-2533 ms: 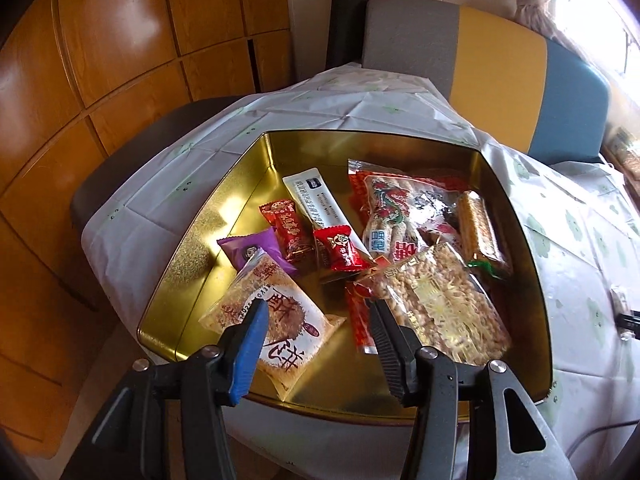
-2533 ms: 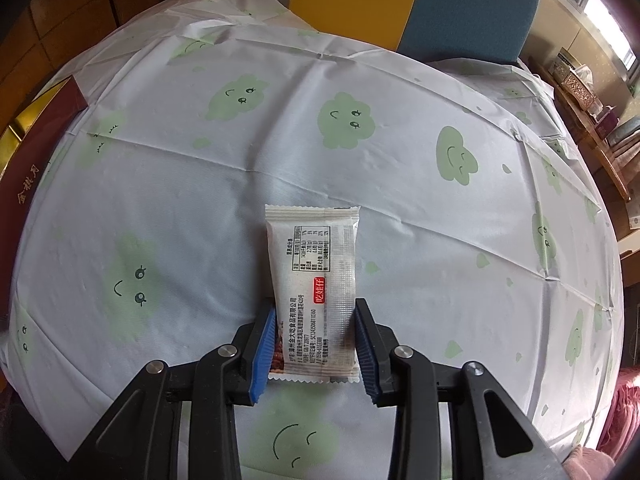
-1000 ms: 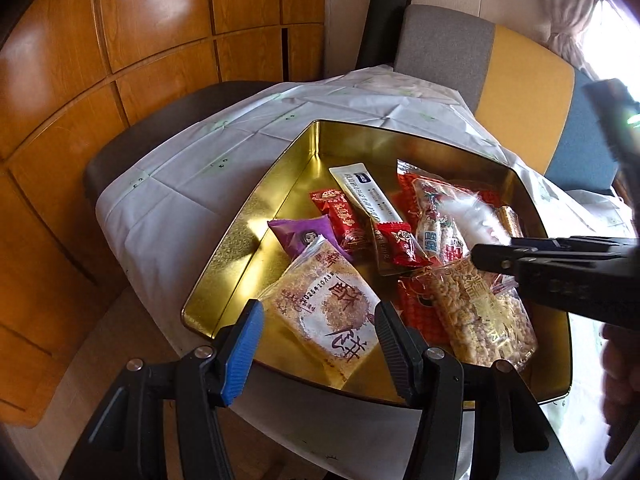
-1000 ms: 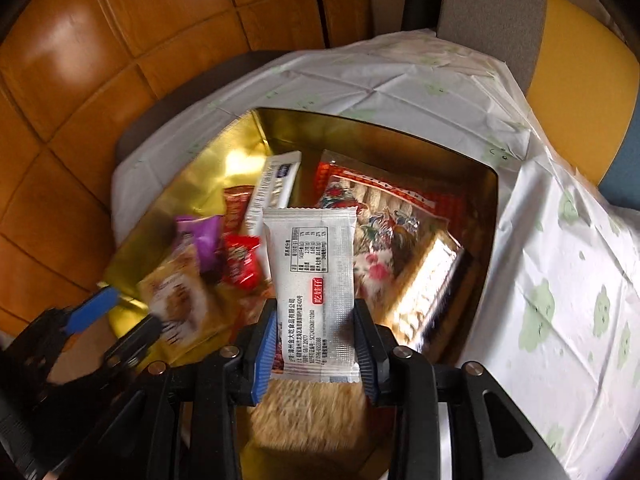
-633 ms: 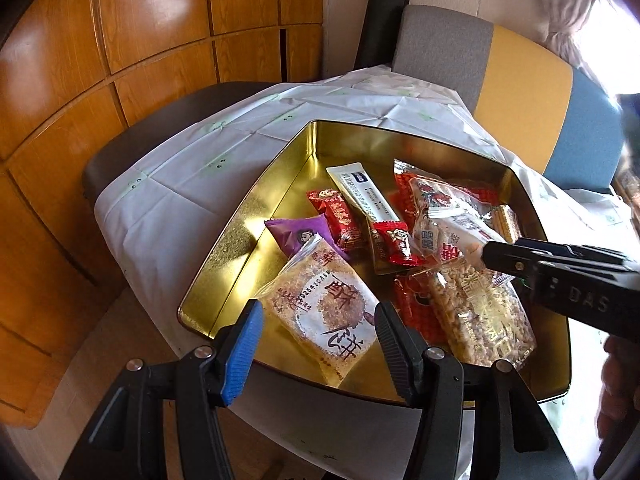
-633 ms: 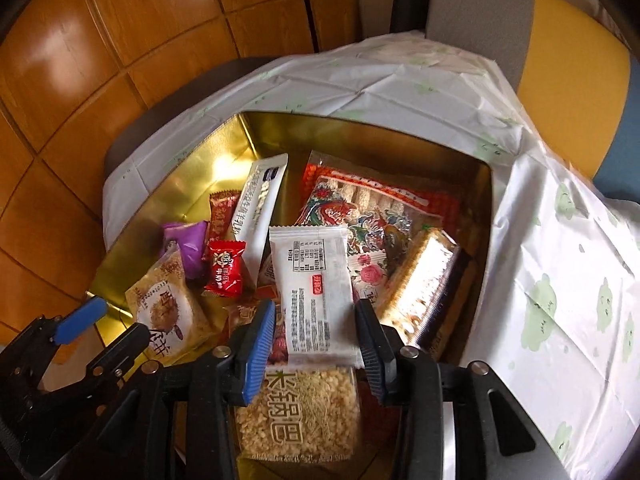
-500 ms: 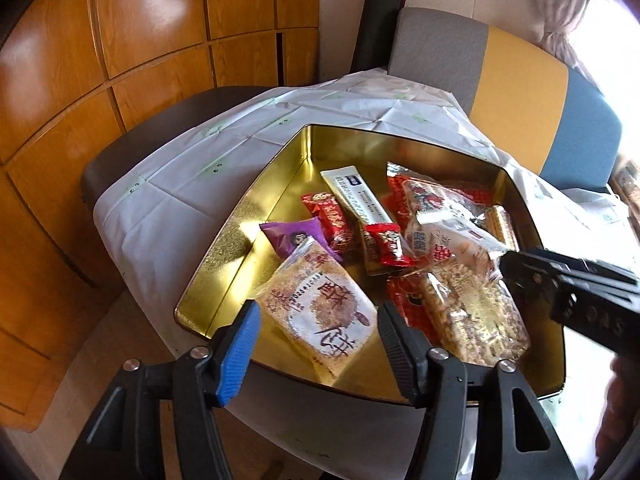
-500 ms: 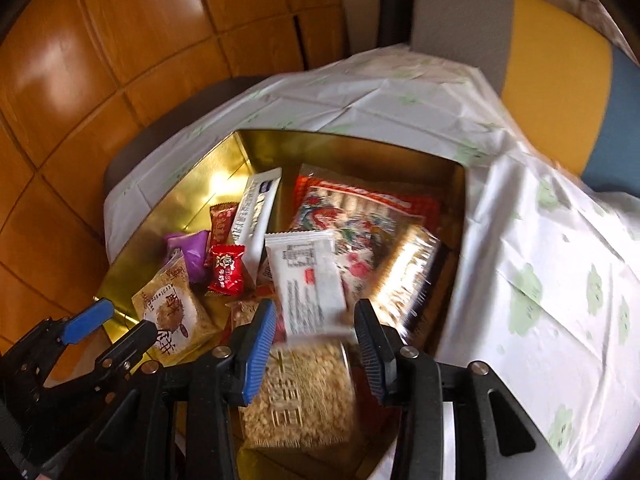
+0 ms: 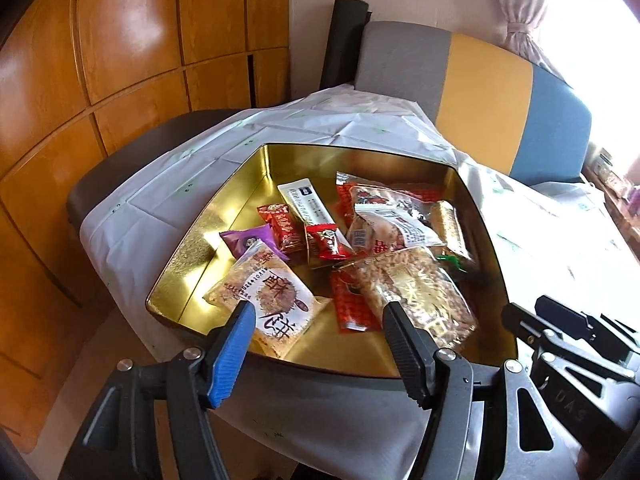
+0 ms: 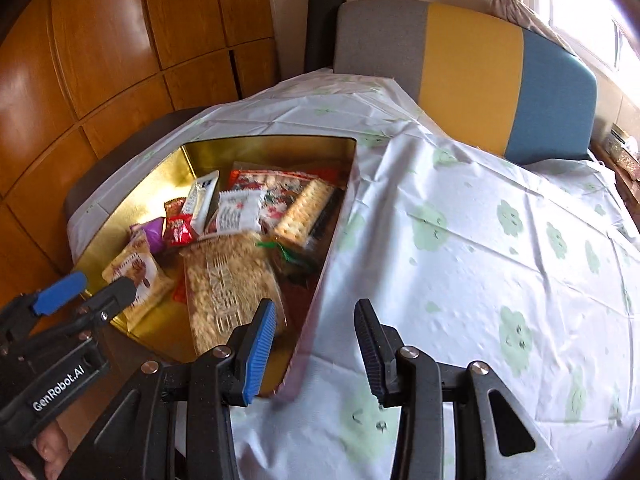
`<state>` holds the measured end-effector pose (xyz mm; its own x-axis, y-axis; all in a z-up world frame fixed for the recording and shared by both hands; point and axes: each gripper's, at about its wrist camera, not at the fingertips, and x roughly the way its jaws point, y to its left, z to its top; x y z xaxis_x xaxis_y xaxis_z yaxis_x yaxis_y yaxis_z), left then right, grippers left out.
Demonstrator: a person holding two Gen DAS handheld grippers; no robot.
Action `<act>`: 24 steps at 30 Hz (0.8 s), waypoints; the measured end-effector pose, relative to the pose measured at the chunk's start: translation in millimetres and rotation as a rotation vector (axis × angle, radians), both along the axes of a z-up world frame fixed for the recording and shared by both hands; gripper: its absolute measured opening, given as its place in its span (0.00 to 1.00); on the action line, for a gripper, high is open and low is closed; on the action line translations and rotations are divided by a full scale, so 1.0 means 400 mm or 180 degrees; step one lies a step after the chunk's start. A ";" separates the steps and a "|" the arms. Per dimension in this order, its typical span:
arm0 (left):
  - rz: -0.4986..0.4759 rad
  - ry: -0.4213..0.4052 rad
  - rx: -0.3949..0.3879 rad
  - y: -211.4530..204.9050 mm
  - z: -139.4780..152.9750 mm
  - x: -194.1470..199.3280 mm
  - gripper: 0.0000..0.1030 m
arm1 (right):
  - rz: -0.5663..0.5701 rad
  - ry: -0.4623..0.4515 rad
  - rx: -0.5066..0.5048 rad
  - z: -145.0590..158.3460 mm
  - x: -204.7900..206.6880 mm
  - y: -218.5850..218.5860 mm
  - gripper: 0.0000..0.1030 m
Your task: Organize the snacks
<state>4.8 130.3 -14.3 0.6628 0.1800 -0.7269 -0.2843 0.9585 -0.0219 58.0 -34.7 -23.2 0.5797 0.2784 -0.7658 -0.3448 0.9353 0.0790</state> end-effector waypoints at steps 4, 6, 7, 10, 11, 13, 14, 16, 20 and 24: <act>-0.0015 -0.0021 0.0025 -0.009 0.008 -0.008 0.65 | -0.0013 -0.0010 0.0011 -0.004 -0.016 -0.011 0.40; -0.0021 -0.0034 0.0041 -0.012 0.011 -0.014 0.65 | -0.0023 -0.0030 0.0015 -0.003 -0.020 -0.013 0.40; -0.0019 -0.0039 0.0051 -0.014 0.012 -0.017 0.65 | -0.0027 -0.0033 0.0019 -0.002 -0.021 -0.016 0.40; -0.0016 -0.0057 0.0058 -0.014 0.015 -0.017 0.65 | -0.0040 -0.0053 0.0020 0.000 -0.026 -0.011 0.40; -0.0014 -0.0062 0.0058 -0.013 0.016 -0.018 0.65 | -0.0040 -0.0058 0.0021 0.002 -0.026 -0.012 0.40; -0.0011 -0.0074 0.0055 -0.012 0.019 -0.020 0.65 | -0.0042 -0.0065 0.0024 0.004 -0.028 -0.013 0.40; -0.0011 -0.0076 0.0054 -0.011 0.019 -0.021 0.65 | -0.0043 -0.0070 0.0026 0.005 -0.029 -0.013 0.40; -0.0010 -0.0083 0.0058 -0.009 0.021 -0.022 0.65 | -0.0038 -0.0069 0.0028 0.007 -0.029 -0.012 0.40; 0.0000 -0.0085 0.0057 -0.007 0.021 -0.024 0.65 | -0.0035 -0.0068 0.0020 0.005 -0.030 -0.010 0.40; 0.0003 -0.0084 0.0057 -0.004 0.021 -0.025 0.65 | -0.0025 -0.0075 0.0010 0.005 -0.032 -0.005 0.40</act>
<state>-5.2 128.6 -6.0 0.6815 0.1934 -0.7058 -0.2848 0.9585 -0.0123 45.4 -36.6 -21.3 0.5998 0.2760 -0.7510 -0.3391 0.9379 0.0738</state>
